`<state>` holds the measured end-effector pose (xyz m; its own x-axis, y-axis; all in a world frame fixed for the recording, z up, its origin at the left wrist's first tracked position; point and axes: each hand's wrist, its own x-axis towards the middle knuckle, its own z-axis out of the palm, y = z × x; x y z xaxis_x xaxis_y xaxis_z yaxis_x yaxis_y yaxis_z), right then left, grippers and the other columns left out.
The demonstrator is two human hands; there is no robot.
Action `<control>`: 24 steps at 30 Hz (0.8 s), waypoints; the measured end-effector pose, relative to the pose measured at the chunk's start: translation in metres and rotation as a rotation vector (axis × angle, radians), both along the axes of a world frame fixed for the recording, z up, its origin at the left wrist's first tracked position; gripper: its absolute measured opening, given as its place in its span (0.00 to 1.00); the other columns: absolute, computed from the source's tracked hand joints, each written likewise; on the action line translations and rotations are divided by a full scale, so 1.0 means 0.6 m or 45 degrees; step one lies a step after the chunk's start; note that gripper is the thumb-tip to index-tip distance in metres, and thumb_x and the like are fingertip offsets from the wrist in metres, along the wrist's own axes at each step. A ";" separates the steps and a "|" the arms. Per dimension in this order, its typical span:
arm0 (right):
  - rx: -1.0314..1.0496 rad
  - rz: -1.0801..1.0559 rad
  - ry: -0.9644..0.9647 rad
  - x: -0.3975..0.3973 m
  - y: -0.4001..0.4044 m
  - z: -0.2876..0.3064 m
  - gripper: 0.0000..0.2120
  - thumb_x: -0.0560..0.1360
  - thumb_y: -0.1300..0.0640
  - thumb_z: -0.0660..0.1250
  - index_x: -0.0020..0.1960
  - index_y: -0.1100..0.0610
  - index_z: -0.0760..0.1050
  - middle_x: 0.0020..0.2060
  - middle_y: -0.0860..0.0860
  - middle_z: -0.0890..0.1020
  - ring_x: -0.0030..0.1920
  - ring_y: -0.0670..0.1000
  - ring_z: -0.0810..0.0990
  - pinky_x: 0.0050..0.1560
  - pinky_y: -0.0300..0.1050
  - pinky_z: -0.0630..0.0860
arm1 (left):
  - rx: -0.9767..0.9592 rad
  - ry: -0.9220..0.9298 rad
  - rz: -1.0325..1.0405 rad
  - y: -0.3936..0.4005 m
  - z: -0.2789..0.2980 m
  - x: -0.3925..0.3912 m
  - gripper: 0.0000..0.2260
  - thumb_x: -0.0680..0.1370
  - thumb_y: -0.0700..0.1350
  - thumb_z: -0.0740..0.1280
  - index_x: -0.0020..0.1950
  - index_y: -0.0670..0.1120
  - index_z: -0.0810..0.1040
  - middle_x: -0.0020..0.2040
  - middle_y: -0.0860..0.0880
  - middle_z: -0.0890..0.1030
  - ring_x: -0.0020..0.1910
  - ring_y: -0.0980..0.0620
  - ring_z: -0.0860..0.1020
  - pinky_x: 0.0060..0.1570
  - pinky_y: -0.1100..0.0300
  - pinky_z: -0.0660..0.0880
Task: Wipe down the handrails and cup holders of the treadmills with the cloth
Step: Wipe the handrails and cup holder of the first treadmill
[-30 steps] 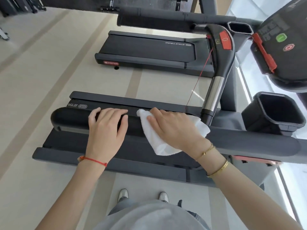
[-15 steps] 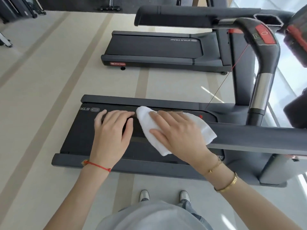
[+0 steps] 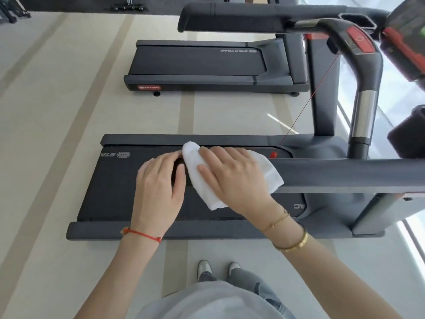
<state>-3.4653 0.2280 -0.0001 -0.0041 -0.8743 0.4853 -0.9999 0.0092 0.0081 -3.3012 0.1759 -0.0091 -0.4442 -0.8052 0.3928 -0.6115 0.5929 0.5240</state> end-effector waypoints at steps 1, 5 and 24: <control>-0.016 0.031 0.004 -0.012 0.012 -0.001 0.19 0.83 0.48 0.53 0.57 0.56 0.79 0.42 0.51 0.80 0.39 0.54 0.77 0.44 0.50 0.74 | 0.007 0.002 -0.013 0.001 -0.001 0.003 0.15 0.82 0.45 0.57 0.64 0.43 0.77 0.59 0.50 0.80 0.59 0.51 0.76 0.66 0.54 0.68; -0.021 -0.119 -0.069 -0.059 0.045 0.008 0.16 0.82 0.50 0.55 0.49 0.55 0.79 0.37 0.50 0.79 0.37 0.55 0.76 0.43 0.50 0.73 | 0.077 0.054 -0.033 0.003 -0.005 0.008 0.15 0.83 0.43 0.58 0.68 0.42 0.75 0.63 0.48 0.78 0.65 0.51 0.74 0.68 0.57 0.68; 0.133 -0.292 -0.126 -0.009 -0.016 0.021 0.18 0.79 0.50 0.49 0.35 0.55 0.69 0.26 0.50 0.73 0.28 0.56 0.72 0.32 0.47 0.62 | 0.172 0.127 -0.079 0.012 -0.012 0.012 0.18 0.84 0.44 0.55 0.73 0.41 0.69 0.69 0.47 0.74 0.70 0.51 0.70 0.71 0.53 0.66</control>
<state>-3.4705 0.2185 0.0126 -0.2507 -0.8903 0.3802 -0.9678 0.2397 -0.0769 -3.2939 0.1828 -0.0163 -0.4591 -0.8259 0.3272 -0.5170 0.5480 0.6576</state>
